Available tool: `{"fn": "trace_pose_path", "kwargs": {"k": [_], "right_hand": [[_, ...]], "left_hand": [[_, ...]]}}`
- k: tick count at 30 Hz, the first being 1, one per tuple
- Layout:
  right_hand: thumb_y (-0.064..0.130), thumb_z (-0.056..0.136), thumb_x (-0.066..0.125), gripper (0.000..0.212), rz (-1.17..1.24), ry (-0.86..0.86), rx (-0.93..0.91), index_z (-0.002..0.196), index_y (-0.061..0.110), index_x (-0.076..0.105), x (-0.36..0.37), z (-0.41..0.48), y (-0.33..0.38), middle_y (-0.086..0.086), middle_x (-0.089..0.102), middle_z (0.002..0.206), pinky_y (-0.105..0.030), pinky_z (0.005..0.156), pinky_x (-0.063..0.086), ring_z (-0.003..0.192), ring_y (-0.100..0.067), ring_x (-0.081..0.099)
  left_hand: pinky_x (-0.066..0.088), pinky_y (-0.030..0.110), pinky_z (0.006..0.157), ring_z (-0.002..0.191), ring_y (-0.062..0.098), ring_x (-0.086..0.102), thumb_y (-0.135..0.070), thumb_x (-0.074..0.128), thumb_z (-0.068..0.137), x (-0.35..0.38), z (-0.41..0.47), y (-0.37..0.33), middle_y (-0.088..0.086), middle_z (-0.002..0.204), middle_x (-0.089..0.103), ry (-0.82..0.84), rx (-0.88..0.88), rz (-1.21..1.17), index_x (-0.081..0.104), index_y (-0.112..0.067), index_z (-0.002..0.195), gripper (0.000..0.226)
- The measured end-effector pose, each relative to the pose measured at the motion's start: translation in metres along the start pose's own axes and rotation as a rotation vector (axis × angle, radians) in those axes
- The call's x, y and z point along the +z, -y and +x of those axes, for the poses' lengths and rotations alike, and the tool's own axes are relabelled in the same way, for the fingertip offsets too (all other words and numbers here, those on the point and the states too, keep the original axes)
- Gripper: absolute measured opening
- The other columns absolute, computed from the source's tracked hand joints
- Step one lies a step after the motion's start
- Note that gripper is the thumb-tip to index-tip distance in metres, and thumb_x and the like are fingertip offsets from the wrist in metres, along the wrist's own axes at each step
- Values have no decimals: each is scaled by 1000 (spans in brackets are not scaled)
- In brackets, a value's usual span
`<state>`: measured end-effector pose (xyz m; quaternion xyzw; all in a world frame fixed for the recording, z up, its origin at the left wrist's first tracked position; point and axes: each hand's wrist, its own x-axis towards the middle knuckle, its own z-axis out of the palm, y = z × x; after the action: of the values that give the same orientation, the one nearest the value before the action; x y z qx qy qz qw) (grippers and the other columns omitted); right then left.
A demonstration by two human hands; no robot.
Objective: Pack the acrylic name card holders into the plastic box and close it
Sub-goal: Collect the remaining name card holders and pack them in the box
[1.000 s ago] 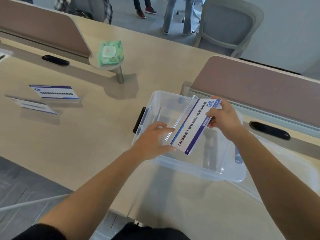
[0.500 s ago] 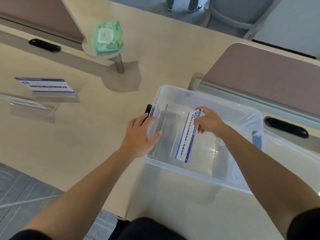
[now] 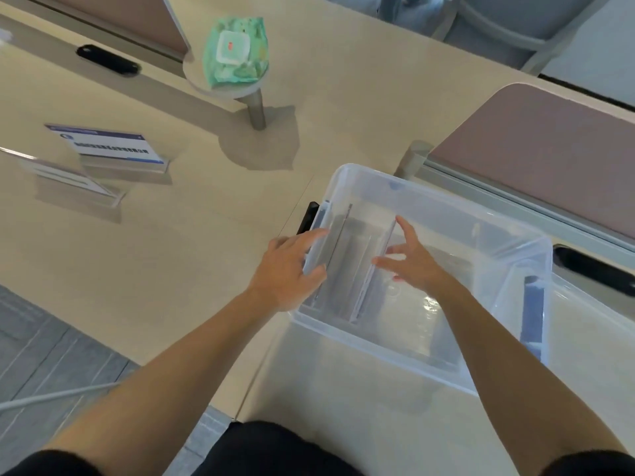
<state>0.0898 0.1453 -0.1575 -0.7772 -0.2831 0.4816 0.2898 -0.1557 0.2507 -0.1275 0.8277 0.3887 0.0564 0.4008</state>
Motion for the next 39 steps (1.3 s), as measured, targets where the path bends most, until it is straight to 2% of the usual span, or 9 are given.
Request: {"fn": "trace_pose_path", "kwargs": {"k": [3,6,8,10,15,23,27,33,39], "right_hand": [[46,57,90,126,59,86,-3,147,60,4,11,-16,-16,-7,49,135,-44,84,59,105,-21,66],[50,51,90,134,17,120,-72,150,55,1,22,-16,-25,-4,29,157,-50,91,57,96,-13,63],[58,47,90,136,19,129,-95,150,57,0,24,-13,-27,0,22,161,-54,95,54,112,-19,60],[68,42,89,138,15,154,-116,147,61,-1,24,-10,-27,7,16,163,-56,102,49,137,-23,45],[65,47,88,134,49,215,-160,146,63,-3,30,-5,-22,25,5,162,-52,107,44,145,-18,33],[33,70,87,123,68,217,-154,151,53,-3,40,-1,-11,20,-1,164,-51,110,40,148,-22,29],[38,67,89,125,66,221,-146,149,58,-3,45,1,-10,22,0,164,-48,106,43,148,-22,29],[37,60,90,130,158,223,-132,151,54,-2,48,2,-8,17,0,165,-32,90,51,149,-27,26],[43,65,86,129,78,211,-141,151,52,-11,53,0,-5,1,7,167,-48,106,46,143,-30,38]], "left_hand": [[44,38,98,118,15,34,-30,50,86,0,0,-1,-25,130,47,7,-17,-53,37,-44,141,58],[43,33,94,118,14,33,-26,51,87,1,1,1,-28,130,43,10,-11,-56,37,-44,139,57],[39,29,92,118,14,33,-23,52,88,2,2,1,-29,127,42,4,-9,-53,38,-44,139,57],[36,26,91,117,14,33,-22,52,88,1,2,0,-28,125,43,0,-18,-54,38,-43,139,57],[34,25,91,116,15,33,-20,53,88,1,2,-1,-26,126,42,5,-30,-55,37,-44,138,58],[34,31,99,107,9,34,-18,53,87,0,2,-4,-24,127,41,4,-24,-45,38,-40,140,59],[35,31,97,108,15,38,-19,52,87,0,2,-2,-21,127,44,6,-24,-56,38,-41,139,59],[37,35,99,105,13,40,-19,53,87,1,3,-2,-13,137,46,13,-31,-54,36,-40,141,60],[40,36,98,105,14,40,-20,53,87,1,2,-2,-14,137,47,6,-24,-36,36,-41,141,60]]}}
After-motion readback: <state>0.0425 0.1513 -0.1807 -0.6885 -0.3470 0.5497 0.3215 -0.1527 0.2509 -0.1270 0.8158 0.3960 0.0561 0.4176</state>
